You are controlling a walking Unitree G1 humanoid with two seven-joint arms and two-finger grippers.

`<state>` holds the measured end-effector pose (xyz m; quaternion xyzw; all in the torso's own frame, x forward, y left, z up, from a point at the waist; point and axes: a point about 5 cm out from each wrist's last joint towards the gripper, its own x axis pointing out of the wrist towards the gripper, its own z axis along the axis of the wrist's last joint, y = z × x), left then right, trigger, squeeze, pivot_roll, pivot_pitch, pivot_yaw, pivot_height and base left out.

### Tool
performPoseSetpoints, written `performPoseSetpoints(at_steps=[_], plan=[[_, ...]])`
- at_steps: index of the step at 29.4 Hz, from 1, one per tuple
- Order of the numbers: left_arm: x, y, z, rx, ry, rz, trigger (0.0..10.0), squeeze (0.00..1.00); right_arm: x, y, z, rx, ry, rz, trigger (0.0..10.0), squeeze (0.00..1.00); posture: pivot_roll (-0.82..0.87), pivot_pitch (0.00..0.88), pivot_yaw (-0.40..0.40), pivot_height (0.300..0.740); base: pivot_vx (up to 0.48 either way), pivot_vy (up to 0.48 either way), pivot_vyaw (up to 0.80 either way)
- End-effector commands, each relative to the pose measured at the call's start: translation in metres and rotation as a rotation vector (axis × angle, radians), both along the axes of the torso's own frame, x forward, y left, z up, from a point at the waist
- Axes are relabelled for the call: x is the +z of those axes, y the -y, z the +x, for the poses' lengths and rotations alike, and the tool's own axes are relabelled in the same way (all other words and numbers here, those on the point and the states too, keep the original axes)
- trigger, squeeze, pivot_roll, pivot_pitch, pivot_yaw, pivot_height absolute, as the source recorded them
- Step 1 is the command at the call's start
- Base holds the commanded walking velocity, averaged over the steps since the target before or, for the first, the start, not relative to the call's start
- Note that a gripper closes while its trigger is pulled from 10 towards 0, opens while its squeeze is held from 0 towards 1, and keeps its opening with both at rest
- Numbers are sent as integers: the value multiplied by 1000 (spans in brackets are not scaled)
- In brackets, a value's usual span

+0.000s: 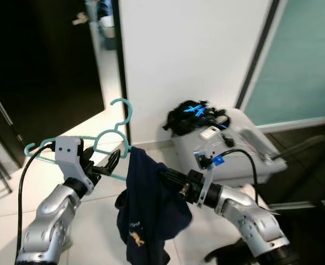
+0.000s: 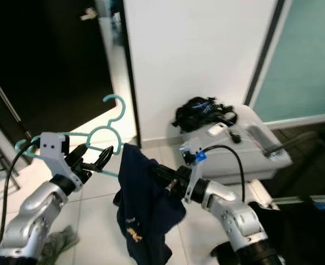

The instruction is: Hang hanger

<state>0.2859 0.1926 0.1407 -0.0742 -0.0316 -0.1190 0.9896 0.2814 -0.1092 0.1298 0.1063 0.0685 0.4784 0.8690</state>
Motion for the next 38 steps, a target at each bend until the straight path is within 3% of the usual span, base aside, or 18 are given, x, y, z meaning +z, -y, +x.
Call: performPoseSetpoints(at_steps=[1,38], plan=[[-10,-23,-3,110,-54,46,10000,0,11,7,2,-15,72,-6,10000,0,51,0,-41,740,0,0,800],[-7,-21,-6,101,-45,38,10000,0,11,6,-2,27,86,-13,10000,0,56,9,-39,740,0,0,800]])
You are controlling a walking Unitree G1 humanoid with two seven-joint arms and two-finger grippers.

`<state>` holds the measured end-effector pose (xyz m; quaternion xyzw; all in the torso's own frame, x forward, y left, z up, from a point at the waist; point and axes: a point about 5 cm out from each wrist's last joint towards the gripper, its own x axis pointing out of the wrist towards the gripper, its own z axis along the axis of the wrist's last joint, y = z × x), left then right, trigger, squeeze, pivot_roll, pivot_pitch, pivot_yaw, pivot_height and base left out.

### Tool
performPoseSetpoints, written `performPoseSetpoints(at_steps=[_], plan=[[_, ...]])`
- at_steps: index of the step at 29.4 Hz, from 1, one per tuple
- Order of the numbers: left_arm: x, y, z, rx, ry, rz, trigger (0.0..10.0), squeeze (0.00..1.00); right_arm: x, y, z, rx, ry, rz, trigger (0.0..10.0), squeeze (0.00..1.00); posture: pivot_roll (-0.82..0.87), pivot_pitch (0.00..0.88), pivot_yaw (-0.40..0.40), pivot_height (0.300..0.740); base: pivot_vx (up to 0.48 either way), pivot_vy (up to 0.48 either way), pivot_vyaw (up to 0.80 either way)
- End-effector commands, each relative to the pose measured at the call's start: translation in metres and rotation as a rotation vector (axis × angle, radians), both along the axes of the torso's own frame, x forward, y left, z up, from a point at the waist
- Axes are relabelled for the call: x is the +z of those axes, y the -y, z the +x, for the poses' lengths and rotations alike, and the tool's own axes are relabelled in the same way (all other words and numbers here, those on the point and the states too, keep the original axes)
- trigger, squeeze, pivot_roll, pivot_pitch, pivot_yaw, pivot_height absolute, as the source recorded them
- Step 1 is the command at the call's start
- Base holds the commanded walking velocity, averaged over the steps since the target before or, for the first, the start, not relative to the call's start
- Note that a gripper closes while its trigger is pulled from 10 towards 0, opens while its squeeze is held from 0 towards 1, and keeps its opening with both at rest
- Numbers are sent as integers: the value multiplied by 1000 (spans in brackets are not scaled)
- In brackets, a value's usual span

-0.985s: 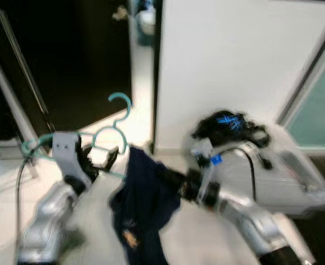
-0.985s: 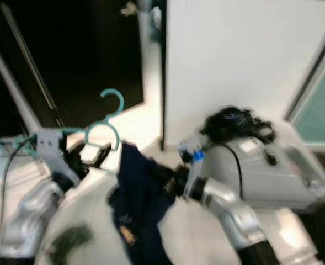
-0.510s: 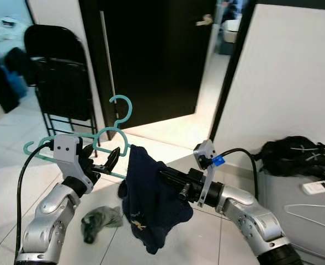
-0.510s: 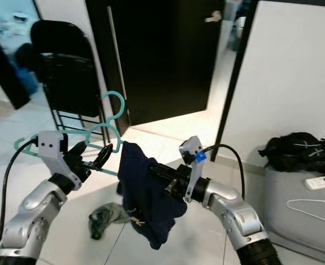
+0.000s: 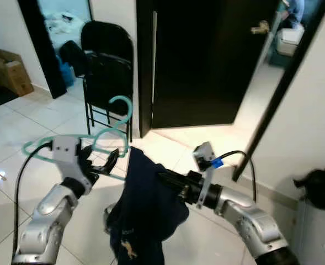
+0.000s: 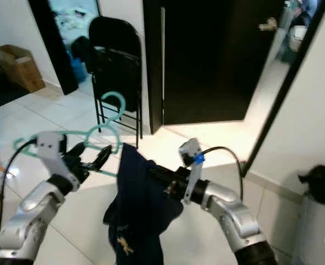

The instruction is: Hang hanger

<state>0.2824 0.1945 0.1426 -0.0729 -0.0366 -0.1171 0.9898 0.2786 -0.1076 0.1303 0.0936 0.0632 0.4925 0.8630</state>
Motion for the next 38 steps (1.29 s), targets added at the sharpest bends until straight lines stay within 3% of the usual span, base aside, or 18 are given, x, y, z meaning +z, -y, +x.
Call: performPoseSetpoints(at_steps=[1,11,28,38], plan=[[-9,-19,-2,96,-55,36,10000,0,10,7,1,-1,62,2,10000,0,56,9,-39,740,0,0,800],[-9,-17,-2,82,-40,35,10000,0,9,7,1,7,62,1,10000,0,55,0,-39,740,0,0,800],[-8,-19,-3,89,-23,25,10000,0,8,6,-1,28,64,-6,10000,0,53,0,-42,740,457,0,800],[-9,-19,-5,98,-21,9,10000,0,7,8,-2,34,62,-8,10000,0,50,0,-45,740,0,0,800]])
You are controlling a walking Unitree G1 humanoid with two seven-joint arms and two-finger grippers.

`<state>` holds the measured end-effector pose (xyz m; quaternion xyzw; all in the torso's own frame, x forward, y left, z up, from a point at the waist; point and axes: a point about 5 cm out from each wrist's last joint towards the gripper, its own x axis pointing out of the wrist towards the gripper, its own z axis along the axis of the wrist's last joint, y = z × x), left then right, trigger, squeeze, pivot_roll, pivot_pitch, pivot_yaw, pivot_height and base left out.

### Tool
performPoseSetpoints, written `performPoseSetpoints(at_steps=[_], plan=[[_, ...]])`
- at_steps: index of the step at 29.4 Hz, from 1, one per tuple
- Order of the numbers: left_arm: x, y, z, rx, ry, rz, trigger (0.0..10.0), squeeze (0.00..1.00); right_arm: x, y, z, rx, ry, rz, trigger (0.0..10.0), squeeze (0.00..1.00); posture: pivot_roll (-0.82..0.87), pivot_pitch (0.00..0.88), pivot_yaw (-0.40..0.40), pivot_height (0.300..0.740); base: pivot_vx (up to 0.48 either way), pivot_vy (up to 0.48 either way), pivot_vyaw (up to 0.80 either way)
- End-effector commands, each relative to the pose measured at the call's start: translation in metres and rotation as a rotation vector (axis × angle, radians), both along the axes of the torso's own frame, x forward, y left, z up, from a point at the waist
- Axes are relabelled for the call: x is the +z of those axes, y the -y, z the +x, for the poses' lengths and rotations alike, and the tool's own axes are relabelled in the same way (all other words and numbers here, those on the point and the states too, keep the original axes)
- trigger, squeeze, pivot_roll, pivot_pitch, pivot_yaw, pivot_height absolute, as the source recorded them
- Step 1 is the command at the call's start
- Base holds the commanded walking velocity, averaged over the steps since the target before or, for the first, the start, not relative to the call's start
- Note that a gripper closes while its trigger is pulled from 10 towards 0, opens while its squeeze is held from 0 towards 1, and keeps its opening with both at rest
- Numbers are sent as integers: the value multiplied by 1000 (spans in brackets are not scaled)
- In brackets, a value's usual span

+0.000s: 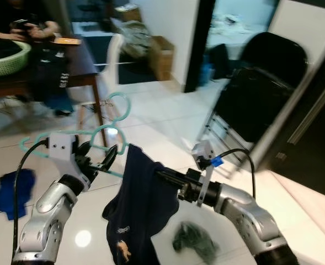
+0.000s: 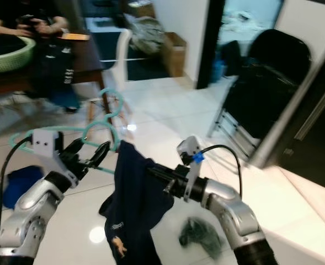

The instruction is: Hang hanger

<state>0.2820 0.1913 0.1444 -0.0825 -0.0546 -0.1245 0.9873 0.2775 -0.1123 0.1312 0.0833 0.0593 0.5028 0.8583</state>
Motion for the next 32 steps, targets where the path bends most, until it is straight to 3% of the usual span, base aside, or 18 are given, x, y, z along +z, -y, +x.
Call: performPoseSetpoints(at_steps=[1,7,15,32], plan=[[-11,-22,-4,111,-57,31,10000,0,6,3,-1,11,44,4,10000,0,50,0,-45,740,0,0,800],[-10,-22,-5,104,-50,36,10000,0,6,3,-2,15,43,4,10000,0,50,0,-45,740,0,0,800],[-9,-23,-5,106,-47,39,10000,0,6,4,2,-25,15,22,10000,0,49,1,-43,740,454,0,757],[-4,-25,0,96,-29,11,10000,0,11,15,19,-184,-52,127,10000,0,48,0,-41,740,480,0,0]])
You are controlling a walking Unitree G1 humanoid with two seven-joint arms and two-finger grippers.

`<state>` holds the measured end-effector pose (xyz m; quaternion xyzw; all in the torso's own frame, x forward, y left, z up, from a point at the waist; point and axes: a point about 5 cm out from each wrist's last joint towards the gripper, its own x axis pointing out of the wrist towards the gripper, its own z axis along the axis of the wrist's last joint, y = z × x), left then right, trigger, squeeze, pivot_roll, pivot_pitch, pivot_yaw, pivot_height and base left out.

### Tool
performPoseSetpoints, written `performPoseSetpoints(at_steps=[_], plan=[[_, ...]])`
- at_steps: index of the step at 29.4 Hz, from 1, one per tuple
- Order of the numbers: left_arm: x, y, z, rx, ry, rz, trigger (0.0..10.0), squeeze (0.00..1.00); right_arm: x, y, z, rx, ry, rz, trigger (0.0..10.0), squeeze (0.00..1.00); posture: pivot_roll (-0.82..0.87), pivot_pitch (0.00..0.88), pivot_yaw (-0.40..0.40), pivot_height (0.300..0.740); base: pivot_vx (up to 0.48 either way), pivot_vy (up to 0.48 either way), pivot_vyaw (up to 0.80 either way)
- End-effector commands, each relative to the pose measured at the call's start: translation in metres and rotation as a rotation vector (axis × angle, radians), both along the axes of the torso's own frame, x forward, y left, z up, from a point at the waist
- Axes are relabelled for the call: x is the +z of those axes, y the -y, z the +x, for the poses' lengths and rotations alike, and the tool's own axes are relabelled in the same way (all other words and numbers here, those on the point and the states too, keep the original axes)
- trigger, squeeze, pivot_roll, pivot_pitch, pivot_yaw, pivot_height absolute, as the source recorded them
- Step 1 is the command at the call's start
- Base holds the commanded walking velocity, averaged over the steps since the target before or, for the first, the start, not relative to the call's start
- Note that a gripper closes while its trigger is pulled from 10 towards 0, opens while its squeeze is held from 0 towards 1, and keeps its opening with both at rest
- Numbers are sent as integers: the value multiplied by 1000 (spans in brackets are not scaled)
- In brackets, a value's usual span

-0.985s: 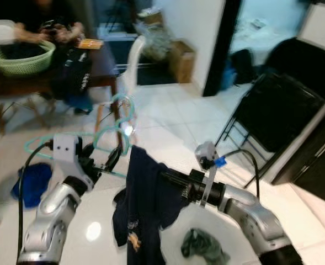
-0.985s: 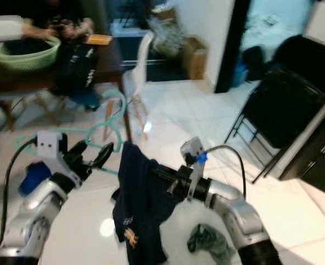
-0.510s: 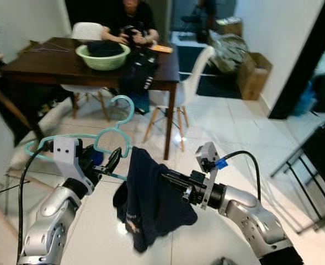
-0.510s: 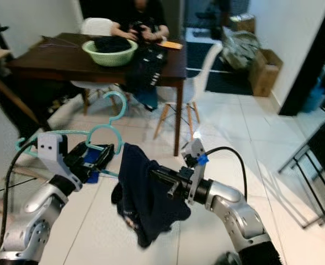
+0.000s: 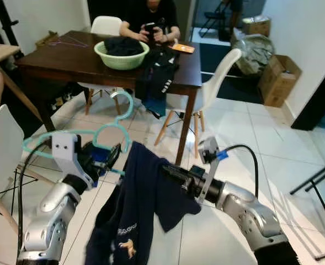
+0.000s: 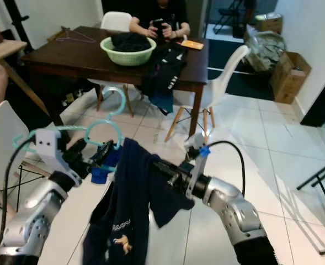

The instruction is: Hang hanger

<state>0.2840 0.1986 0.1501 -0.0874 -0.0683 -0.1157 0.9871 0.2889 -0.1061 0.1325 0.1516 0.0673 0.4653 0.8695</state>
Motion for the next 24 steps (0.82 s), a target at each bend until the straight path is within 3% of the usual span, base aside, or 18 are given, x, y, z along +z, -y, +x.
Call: performPoseSetpoints(at_steps=[1,6,10,16,23,24], plan=[[-9,-18,-2,77,-55,23,10000,0,9,21,7,-104,31,18,10000,0,48,0,-41,740,480,0,0],[-7,-16,-2,62,-44,28,10000,0,11,22,9,-119,32,22,10000,0,53,0,-39,740,480,0,0],[7,-5,-2,1,-4,-4,10000,0,10,23,15,-170,14,9,10000,0,57,0,-41,740,480,0,0],[40,18,-8,-194,90,-21,10000,0,12,28,24,-237,-18,61,10000,0,65,0,-45,740,480,0,-741],[44,21,-10,-233,94,12,10000,0,17,32,27,-272,-17,126,10000,0,71,0,-41,740,480,0,-800],[42,20,-11,-226,84,16,10000,0,21,34,27,-276,-25,180,10000,0,71,0,-40,740,480,0,0]])
